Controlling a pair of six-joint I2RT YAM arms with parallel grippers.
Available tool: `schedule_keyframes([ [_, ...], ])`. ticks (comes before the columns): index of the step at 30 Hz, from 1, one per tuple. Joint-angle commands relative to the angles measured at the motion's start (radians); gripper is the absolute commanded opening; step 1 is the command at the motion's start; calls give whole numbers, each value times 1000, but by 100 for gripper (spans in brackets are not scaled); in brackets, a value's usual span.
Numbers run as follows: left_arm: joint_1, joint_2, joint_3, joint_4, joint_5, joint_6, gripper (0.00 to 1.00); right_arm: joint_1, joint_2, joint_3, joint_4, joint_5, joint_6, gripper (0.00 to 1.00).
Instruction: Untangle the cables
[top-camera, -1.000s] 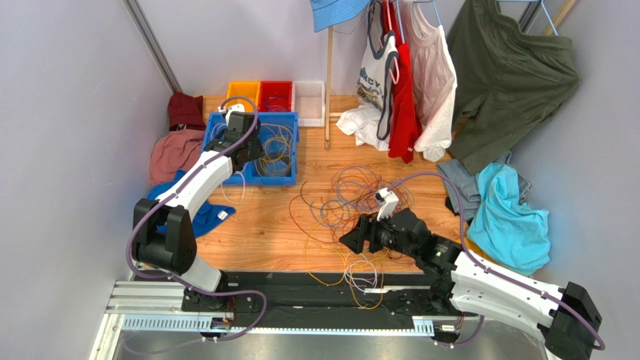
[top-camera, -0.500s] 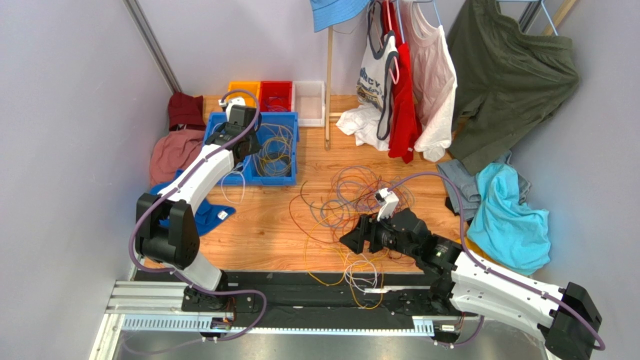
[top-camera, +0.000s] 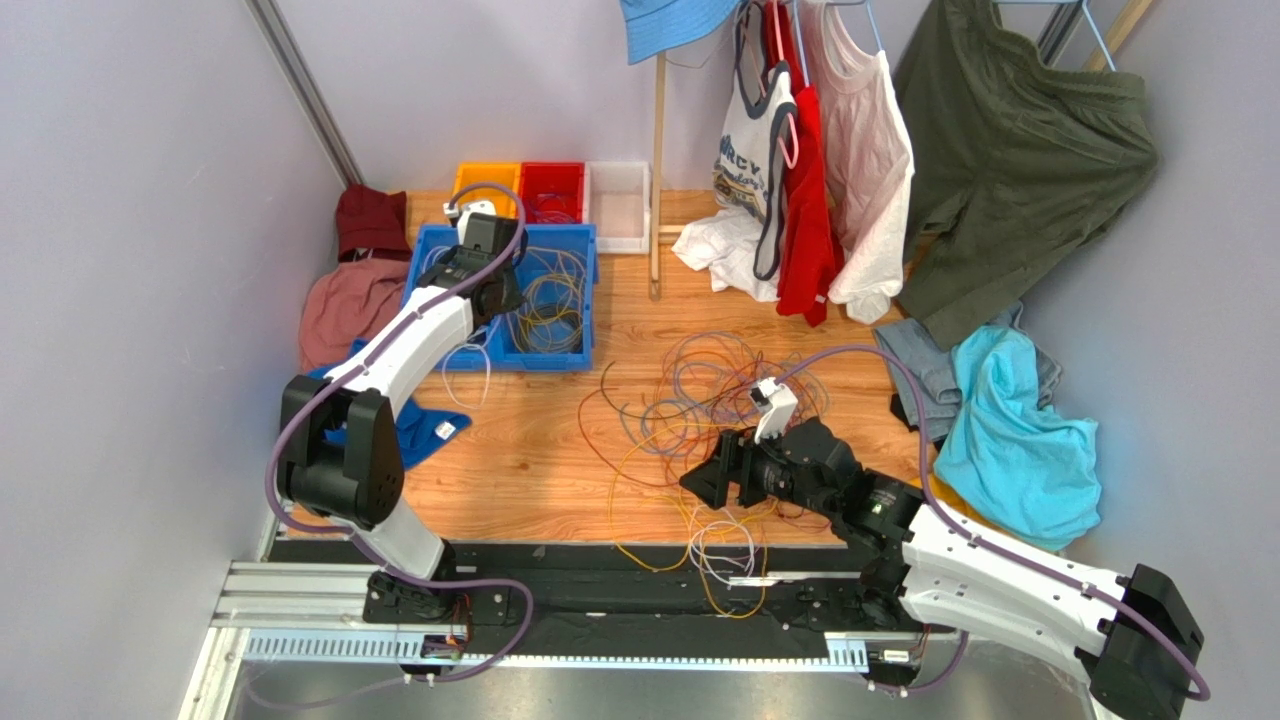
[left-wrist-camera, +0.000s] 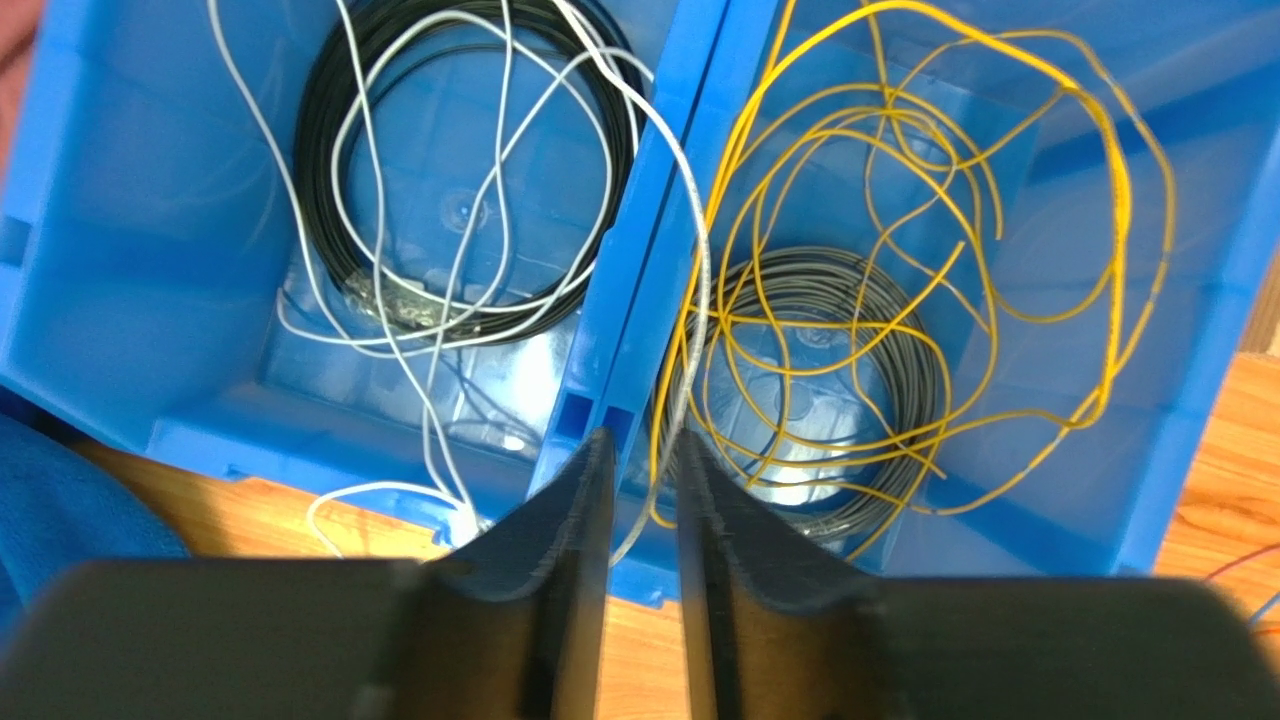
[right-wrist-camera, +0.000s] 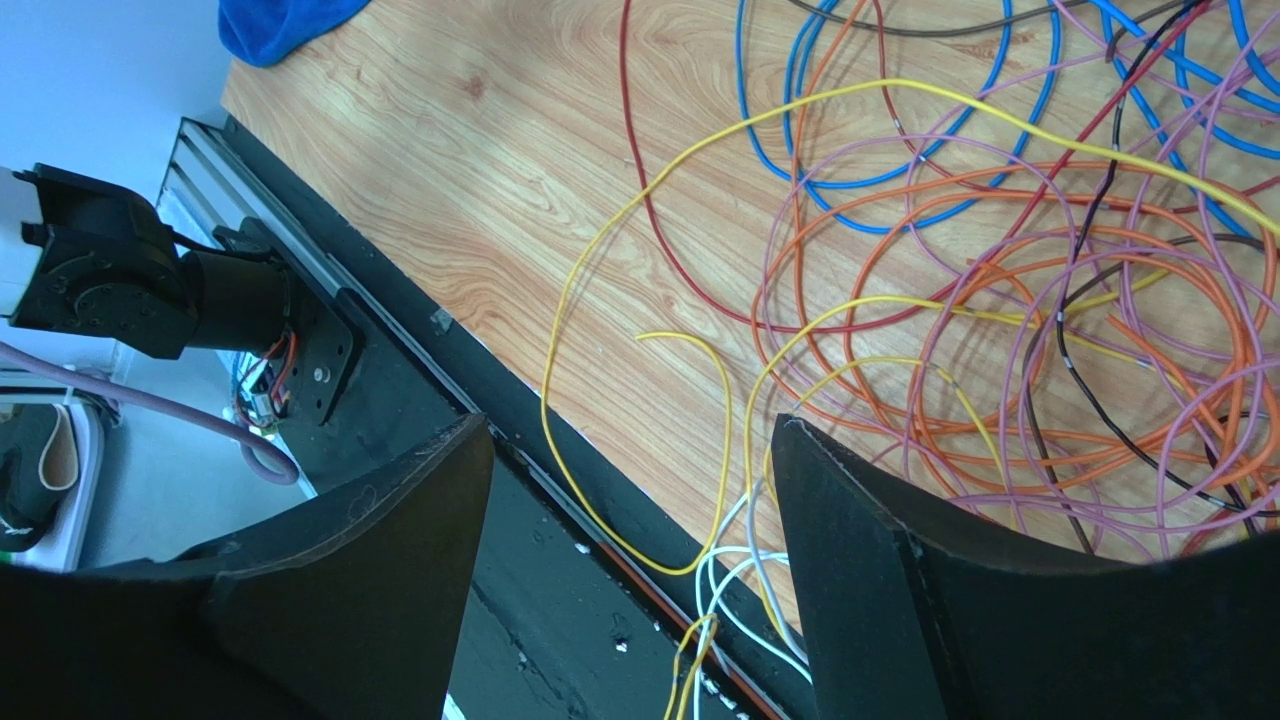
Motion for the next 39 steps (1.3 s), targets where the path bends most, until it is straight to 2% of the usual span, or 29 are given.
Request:
schedule_keyframes([
  [1, 5, 19, 21, 2, -13, 7, 22, 3, -14, -5, 12, 20, -3, 72],
  [3, 8, 18, 25, -1, -17, 8, 18, 3, -12, -3, 9, 22, -8, 72],
  [4, 10, 18, 26, -4, -19, 8, 10, 3, -12, -3, 9, 22, -8, 72],
  [7, 21, -8, 35, -14, -24, 5, 0, 3, -11, -3, 12, 22, -8, 72],
  [11, 36, -91, 54, -14, -28, 7, 0, 2, -5, -3, 18, 19, -6, 72],
  [16, 93, -122, 112, -27, -16, 16, 0, 3, 2, 3, 18, 16, -9, 72],
  [21, 166, -44, 164, -39, 39, 19, 0, 3, 1, 6, 5, 23, -14, 72],
  [28, 196, 151, 290, -85, 64, 62, 0, 2, 0, 6, -17, 33, -31, 73],
  [29, 197, 165, 305, -96, 65, 67, 10, 2, 5, 6, -15, 33, -29, 73],
  [31, 205, 190, 345, -140, 59, 64, 39, 2, 14, 9, -11, 33, -34, 73],
  [32, 206, 184, 347, -142, 55, 61, 59, 2, 20, 9, -8, 33, -34, 73],
  [33, 208, 171, 333, -134, 41, 53, 68, 2, 23, 9, -6, 33, -34, 73],
  [35, 208, 115, 313, -117, 26, 48, 96, 2, 31, 6, 5, 33, -35, 73],
  [39, 206, 11, 266, -116, 51, 22, 97, 2, 34, 6, 23, 31, -32, 73],
])
